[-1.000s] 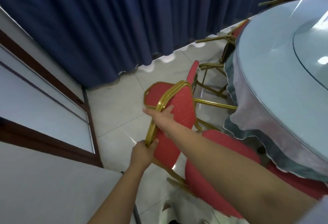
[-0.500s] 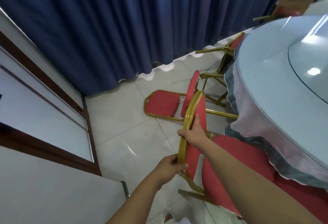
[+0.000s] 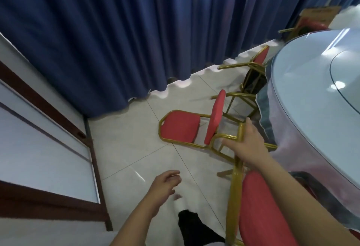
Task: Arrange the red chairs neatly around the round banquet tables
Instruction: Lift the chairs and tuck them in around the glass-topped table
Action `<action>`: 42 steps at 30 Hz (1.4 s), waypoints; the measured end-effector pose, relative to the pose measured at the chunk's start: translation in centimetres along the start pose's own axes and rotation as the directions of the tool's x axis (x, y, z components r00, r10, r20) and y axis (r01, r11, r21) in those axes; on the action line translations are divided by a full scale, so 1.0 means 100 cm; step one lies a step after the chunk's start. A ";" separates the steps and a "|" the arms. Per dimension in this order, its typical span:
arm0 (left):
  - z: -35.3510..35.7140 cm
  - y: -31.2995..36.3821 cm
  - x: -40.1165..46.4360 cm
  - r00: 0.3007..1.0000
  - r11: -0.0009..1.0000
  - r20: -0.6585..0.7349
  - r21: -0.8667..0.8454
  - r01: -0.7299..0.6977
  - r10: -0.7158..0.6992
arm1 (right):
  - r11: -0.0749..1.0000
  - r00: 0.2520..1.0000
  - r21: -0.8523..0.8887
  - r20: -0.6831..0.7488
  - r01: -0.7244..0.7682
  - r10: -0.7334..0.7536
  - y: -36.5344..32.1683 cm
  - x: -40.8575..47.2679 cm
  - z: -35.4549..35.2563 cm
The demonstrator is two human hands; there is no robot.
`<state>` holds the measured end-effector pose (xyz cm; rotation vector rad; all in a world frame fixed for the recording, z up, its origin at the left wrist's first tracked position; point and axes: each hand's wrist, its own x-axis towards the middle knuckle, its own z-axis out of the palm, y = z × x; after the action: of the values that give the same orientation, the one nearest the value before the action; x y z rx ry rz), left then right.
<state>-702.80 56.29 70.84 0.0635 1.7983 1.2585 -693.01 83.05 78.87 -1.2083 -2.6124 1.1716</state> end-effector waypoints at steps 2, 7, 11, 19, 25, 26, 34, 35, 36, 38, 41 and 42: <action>-0.027 0.020 0.027 0.999 1.000 -0.042 0.007 -0.010 0.010 | 0.994 0.995 -0.044 -0.028 0.098 -0.099 -0.040 0.034 0.004; -0.100 0.084 0.093 0.994 0.992 -0.111 0.126 0.018 -0.004 | 0.995 0.973 -0.015 0.208 0.103 -0.098 -0.096 0.125 0.070; -0.149 0.127 0.134 0.991 0.983 -0.133 0.180 0.032 -0.008 | 0.997 0.941 0.066 0.337 -0.032 0.008 -0.111 0.167 0.110; -0.231 0.172 0.211 0.995 0.983 -0.073 0.166 0.084 -0.073 | 0.986 0.927 0.066 0.354 -0.154 0.121 -0.170 0.235 0.172; -0.314 0.226 0.306 0.999 0.977 -0.003 0.210 0.036 -0.036 | 0.981 0.950 -0.019 0.247 -0.191 0.190 -0.234 0.307 0.206; -0.329 0.239 0.321 1.000 0.973 0.009 0.229 0.022 -0.025 | 0.974 0.951 0.010 0.221 -0.224 0.216 -0.246 0.316 0.210; -0.396 0.358 0.442 0.970 0.882 0.245 0.456 -0.117 0.002 | 0.793 0.858 0.351 0.068 -0.498 0.509 -0.320 0.373 0.227; -0.394 0.370 0.459 0.963 0.865 0.270 0.483 -0.132 -0.004 | 0.767 0.841 0.380 0.060 -0.517 0.538 -0.321 0.378 0.228; -0.392 0.381 0.474 0.956 0.850 0.293 0.505 -0.147 -0.009 | 0.743 0.824 0.404 0.048 -0.533 0.565 -0.321 0.382 0.230; -0.382 0.402 0.505 0.938 0.824 0.346 0.536 -0.183 -0.017 | 0.698 0.785 0.449 0.015 -0.559 0.619 -0.316 0.395 0.234; -0.365 0.427 0.543 0.919 0.773 0.390 0.599 -0.208 -0.055 | 0.615 0.729 0.532 0.005 -0.582 0.685 -0.305 0.421 0.239; -0.360 0.434 0.554 0.917 0.756 0.391 0.623 -0.204 -0.074 | 0.585 0.709 0.560 0.008 -0.588 0.705 -0.302 0.429 0.239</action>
<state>-778.52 78.93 71.10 0.7378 1.7927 0.5343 -749.96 84.31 70.01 -2.0623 -1.4895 1.5794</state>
